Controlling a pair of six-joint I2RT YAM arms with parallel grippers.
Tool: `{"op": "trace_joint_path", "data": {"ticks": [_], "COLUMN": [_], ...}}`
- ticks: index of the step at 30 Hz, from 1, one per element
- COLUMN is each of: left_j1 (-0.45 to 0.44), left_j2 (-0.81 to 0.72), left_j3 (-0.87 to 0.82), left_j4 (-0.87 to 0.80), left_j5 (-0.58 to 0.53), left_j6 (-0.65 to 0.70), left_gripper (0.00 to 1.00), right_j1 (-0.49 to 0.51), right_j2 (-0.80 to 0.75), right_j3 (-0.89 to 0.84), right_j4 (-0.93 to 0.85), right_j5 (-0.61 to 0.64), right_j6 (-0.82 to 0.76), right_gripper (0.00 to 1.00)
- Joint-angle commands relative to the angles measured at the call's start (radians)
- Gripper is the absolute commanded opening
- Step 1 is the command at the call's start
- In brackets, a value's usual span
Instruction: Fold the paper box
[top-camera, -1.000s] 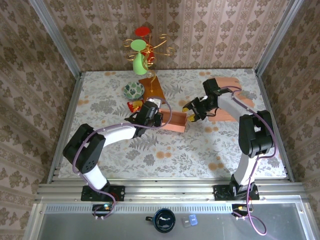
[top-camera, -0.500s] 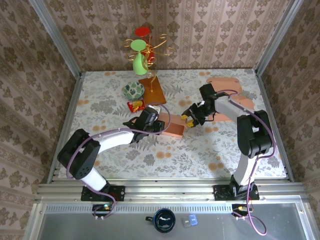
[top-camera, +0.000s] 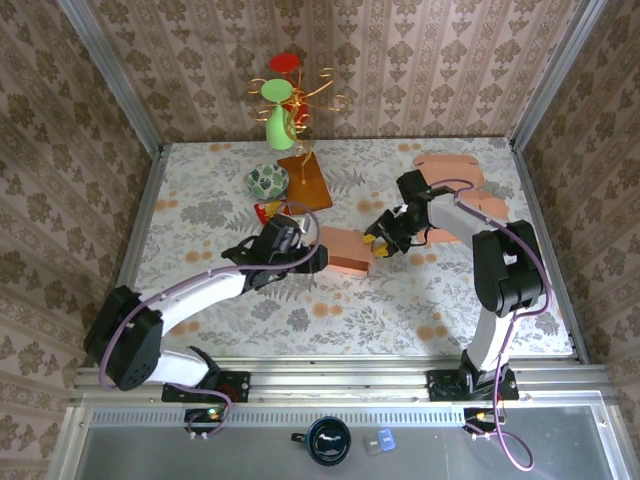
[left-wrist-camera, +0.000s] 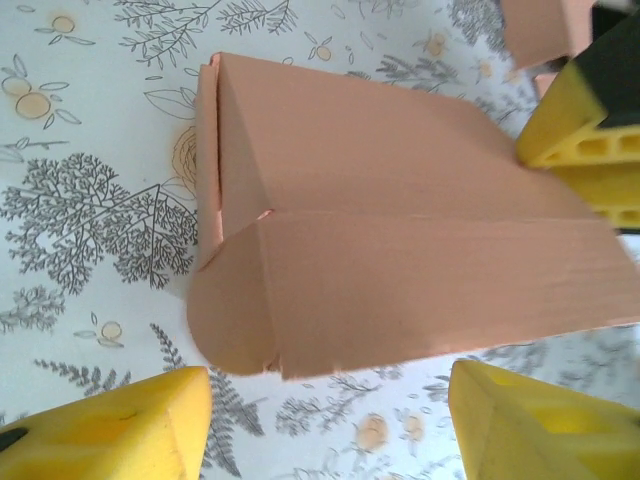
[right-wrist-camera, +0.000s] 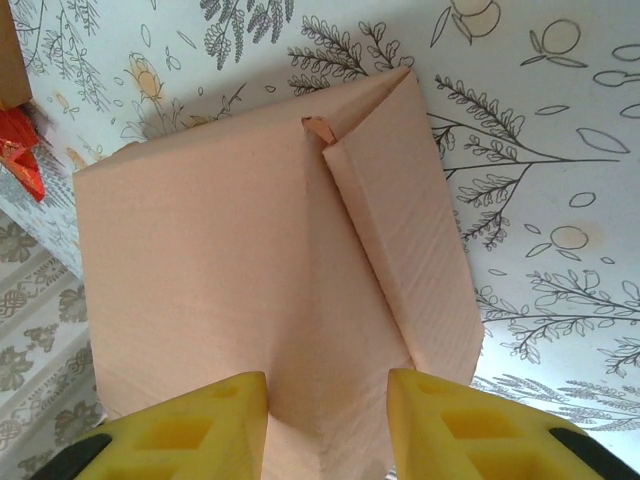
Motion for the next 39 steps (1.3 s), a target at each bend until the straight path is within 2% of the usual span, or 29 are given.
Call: {"op": "trace_joint_path", "data": {"ticks": [1,4,8,11,14,23,29,39], "left_j1": [0.036,0.094,0.242,0.328,0.329,0.287,0.235,0.210], "left_j2": [-0.059,-0.077,-0.052,0.035,0.154,0.433,0.505,0.548], "left_j3": [0.071,0.150,0.228,0.312,0.441,0.610,0.609,0.557], "left_j4": [-0.125,-0.263,-0.431,-0.469,-0.534,-0.506,-0.436,-0.403], "left_j5": [0.123,0.166,0.228,0.297,0.300,0.293,0.289,0.263], "left_j6": [-0.159,-0.204,-0.218,-0.132,-0.002,0.166,0.180,0.203], "left_gripper": [0.64,0.64,0.66,0.68,0.69,0.68,0.69,0.65], "right_j1": [0.007,0.005,0.006,0.005,0.005,0.006,0.006,0.007], "right_j2": [-0.022,-0.023,-0.037,-0.049,-0.052,-0.054,-0.051,-0.031], "right_j3": [0.007,0.014,0.014,0.009,0.000,-0.043,-0.049,-0.044], "right_j4": [-0.050,-0.067,-0.075,-0.080,-0.073,-0.020,-0.002,0.001], "right_j5": [0.035,0.045,0.065,0.076,0.079,0.061,0.051,0.045], "right_j6": [-0.032,-0.049,-0.071,-0.088,-0.098,-0.097,-0.091,-0.104], "right_gripper": [0.38,0.40,0.44,0.48,0.51,0.60,0.62,0.62]}}
